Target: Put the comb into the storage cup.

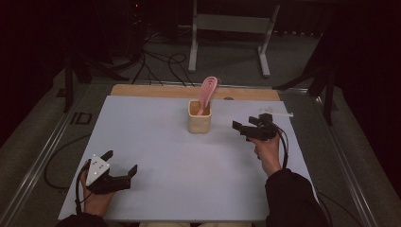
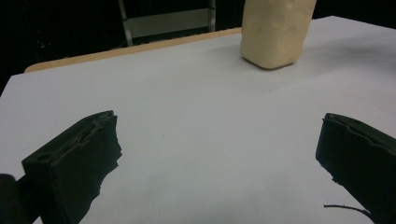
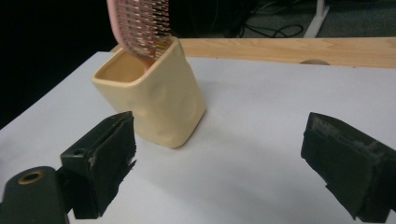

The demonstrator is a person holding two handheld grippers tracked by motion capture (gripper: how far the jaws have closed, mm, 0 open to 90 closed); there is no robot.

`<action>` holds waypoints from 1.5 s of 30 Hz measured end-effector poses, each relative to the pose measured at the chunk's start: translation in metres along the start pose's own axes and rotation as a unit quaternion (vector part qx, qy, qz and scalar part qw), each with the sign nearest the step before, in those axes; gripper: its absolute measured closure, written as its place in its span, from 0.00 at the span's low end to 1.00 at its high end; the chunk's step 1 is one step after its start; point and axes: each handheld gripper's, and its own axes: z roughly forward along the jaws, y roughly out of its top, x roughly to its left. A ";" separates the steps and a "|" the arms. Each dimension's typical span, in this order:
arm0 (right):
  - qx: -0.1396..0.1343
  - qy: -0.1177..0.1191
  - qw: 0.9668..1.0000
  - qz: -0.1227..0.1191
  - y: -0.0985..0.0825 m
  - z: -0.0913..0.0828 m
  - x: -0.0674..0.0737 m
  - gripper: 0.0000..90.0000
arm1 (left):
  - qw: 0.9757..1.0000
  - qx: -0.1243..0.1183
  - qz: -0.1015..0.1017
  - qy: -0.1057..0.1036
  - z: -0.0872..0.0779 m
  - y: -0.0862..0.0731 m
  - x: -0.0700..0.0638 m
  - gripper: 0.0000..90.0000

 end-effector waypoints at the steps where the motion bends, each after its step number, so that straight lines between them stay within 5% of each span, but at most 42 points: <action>1: 0.000 0.000 1.000 -0.002 -0.002 -0.003 0.000 0.11 | 1.000 -0.001 -0.001 0.001 0.000 0.000 0.000 0.00; 20: -0.005 -0.024 0.996 -0.083 -0.043 -0.052 0.016 0.11 | 1.000 -0.018 -0.020 0.007 0.001 0.007 0.009 0.00; 45: -0.052 -0.027 0.994 -0.091 -0.088 -0.081 0.020 0.10 | 0.999 -0.032 -0.016 0.007 0.008 0.020 0.017 0.00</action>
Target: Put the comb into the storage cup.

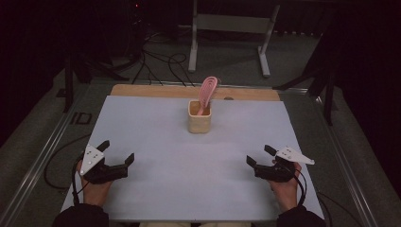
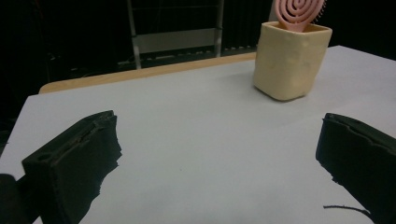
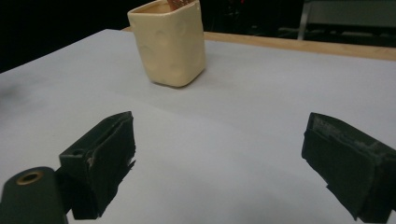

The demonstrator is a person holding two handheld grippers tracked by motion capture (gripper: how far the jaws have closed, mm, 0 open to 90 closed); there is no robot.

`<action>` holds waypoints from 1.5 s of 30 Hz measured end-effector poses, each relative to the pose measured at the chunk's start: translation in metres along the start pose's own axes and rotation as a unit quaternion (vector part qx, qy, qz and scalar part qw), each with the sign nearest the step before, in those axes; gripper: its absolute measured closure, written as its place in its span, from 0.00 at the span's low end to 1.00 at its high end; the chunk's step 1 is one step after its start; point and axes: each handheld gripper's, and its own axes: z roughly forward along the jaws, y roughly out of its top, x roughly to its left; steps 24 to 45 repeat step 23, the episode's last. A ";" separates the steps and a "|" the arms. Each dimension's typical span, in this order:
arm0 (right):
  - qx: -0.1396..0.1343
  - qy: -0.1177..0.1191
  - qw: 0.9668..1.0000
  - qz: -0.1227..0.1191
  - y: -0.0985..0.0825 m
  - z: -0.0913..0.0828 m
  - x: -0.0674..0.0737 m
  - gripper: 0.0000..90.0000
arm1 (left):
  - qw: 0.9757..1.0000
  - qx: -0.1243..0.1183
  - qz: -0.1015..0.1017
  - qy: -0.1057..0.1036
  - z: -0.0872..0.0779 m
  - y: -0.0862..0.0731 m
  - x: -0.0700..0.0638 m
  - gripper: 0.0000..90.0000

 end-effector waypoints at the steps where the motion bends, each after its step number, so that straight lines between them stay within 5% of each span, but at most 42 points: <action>1: -0.003 -0.003 1.000 -0.004 -0.002 -0.001 0.001 0.10 | 1.000 0.000 0.000 0.000 0.000 0.000 0.000 0.00; 10: -0.022 -0.033 0.998 -0.040 -0.011 -0.012 0.005 0.10 | 1.000 0.008 0.010 0.001 0.000 -0.004 -0.002 0.00; 19: -0.020 -0.040 0.997 -0.063 -0.012 -0.011 0.009 0.10 | 1.000 0.019 0.022 -0.001 0.002 -0.007 -0.004 0.00; 45: -0.023 -0.032 0.998 -0.055 -0.012 -0.010 0.009 0.10 | 0.999 0.022 0.025 -0.001 0.002 -0.007 -0.005 0.00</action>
